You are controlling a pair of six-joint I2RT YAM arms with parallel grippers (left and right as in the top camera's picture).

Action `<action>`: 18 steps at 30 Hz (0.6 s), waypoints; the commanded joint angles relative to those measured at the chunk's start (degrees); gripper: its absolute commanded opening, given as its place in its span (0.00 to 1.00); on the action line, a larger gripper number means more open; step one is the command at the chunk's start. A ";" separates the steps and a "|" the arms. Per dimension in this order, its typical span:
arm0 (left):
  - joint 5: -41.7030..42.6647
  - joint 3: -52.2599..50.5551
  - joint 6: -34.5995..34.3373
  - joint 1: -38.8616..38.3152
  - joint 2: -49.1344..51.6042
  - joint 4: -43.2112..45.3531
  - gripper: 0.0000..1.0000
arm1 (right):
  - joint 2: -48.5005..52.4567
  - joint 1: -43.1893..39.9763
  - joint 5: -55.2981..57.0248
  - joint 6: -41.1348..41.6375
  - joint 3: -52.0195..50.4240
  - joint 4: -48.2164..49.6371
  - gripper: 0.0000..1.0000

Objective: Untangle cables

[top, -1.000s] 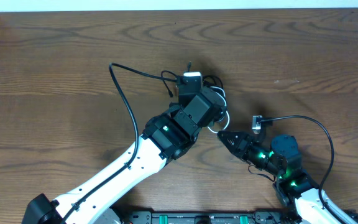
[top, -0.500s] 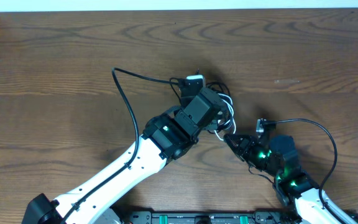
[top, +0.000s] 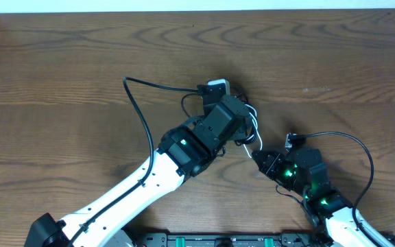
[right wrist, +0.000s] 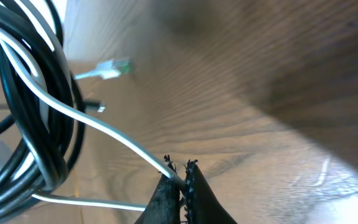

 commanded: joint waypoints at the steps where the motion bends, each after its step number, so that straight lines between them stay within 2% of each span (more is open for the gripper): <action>1: -6.75 0.11 0.83 0.37 -0.74 0.74 0.09 | 0.31 0.02 2.86 -2.93 -0.48 -1.68 0.01; 4: -9.40 0.09 3.10 0.37 -0.50 0.72 0.09 | 0.31 0.02 -0.20 -4.04 -0.48 0.92 0.01; 9: -9.60 0.09 3.04 0.37 0.42 0.79 0.09 | 0.31 0.04 -12.70 -8.81 -0.48 10.49 0.01; 18: -9.60 0.09 2.34 0.37 1.88 0.76 0.09 | 0.31 0.02 -26.38 -18.03 -0.48 11.96 0.01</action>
